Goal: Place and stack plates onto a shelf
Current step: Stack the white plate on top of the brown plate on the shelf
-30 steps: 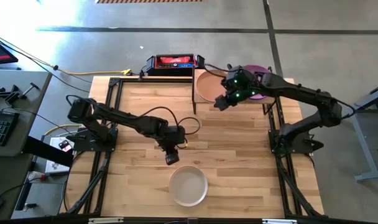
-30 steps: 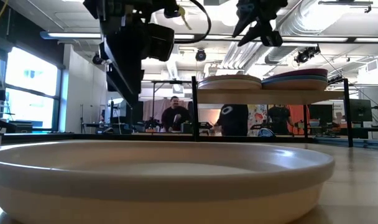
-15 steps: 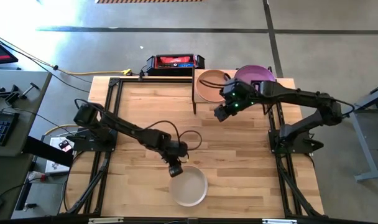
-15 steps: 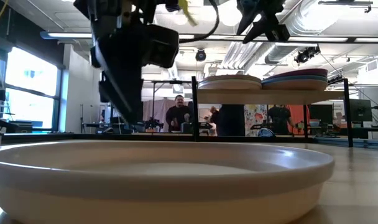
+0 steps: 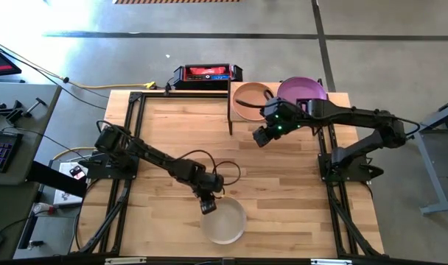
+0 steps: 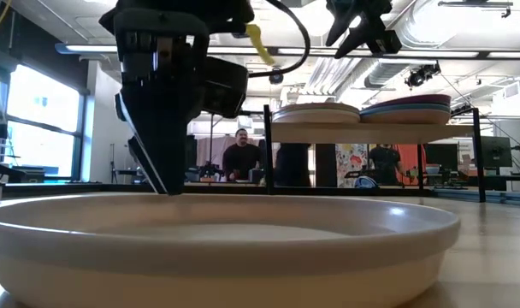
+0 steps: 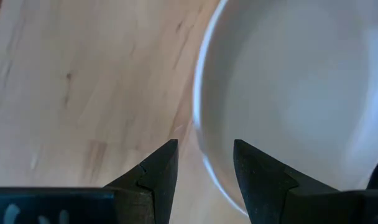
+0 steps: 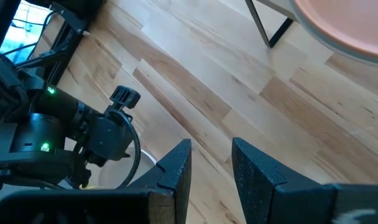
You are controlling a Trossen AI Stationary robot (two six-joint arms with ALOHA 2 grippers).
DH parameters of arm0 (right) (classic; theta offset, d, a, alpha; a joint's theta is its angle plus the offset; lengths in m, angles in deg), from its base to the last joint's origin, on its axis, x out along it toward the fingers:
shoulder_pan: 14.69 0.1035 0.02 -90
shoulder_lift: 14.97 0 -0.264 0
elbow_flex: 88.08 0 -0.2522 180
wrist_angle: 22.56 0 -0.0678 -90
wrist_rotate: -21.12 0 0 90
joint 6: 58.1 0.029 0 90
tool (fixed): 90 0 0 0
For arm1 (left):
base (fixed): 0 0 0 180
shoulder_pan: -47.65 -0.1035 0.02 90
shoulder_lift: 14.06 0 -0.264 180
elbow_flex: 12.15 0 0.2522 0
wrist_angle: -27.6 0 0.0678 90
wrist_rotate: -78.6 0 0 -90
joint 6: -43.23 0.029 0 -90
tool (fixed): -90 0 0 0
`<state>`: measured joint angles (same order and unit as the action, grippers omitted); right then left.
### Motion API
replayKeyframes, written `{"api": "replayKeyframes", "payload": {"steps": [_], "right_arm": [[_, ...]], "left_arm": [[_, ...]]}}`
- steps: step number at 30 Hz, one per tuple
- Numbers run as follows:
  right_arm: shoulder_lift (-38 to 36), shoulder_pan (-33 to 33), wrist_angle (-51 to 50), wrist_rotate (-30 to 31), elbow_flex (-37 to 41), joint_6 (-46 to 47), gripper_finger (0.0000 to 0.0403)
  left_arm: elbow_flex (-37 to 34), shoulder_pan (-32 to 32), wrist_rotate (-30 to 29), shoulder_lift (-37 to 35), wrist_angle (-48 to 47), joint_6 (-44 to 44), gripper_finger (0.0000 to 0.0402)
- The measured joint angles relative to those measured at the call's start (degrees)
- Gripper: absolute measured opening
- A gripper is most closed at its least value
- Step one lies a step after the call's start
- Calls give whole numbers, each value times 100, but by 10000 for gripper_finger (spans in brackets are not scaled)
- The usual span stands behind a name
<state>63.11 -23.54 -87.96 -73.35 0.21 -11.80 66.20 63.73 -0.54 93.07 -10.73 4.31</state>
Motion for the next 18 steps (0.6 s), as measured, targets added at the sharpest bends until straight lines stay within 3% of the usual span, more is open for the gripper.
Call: {"api": "replayKeyframes", "payload": {"steps": [12,18], "right_arm": [[0,0,-1,24,0,-93,97],[0,0,-2,116,0,-177,97]], "left_arm": [[0,52,-373,0,59,0,141],[0,52,-407,0,90,11,102]]}}
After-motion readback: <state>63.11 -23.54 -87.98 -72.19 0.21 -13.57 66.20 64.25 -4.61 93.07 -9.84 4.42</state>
